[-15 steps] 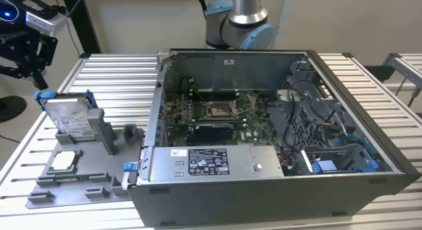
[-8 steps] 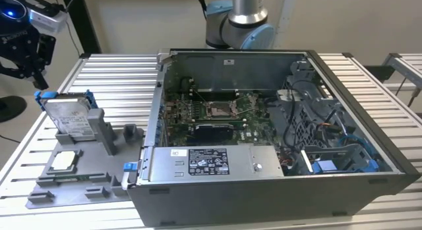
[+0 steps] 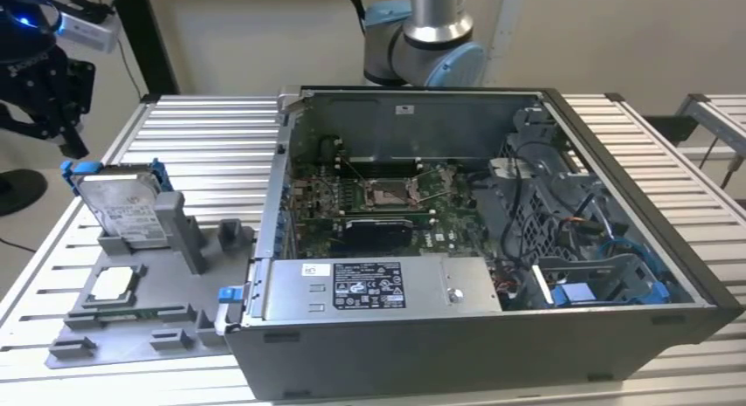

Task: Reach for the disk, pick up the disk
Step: 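Pick up the disk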

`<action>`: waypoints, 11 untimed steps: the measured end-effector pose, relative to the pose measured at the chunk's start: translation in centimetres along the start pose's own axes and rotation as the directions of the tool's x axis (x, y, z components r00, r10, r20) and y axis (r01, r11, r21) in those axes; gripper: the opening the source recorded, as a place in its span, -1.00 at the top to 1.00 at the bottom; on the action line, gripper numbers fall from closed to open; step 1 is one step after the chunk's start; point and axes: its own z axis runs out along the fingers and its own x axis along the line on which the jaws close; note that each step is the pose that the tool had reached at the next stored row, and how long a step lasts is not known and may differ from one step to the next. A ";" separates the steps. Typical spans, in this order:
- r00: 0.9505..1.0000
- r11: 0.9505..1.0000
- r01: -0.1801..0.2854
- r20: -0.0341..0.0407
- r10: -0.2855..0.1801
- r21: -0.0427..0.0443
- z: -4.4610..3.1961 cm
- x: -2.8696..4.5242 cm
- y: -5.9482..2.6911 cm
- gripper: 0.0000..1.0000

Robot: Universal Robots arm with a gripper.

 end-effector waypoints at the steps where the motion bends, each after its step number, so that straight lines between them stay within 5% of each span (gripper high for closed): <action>1: 1.000 1.000 0.012 -0.001 -0.012 0.002 0.01 -0.03 0.02 1.00; 11: 0.991 0.991 0.131 -0.012 -0.131 0.013 0.09 -0.57 0.23 1.00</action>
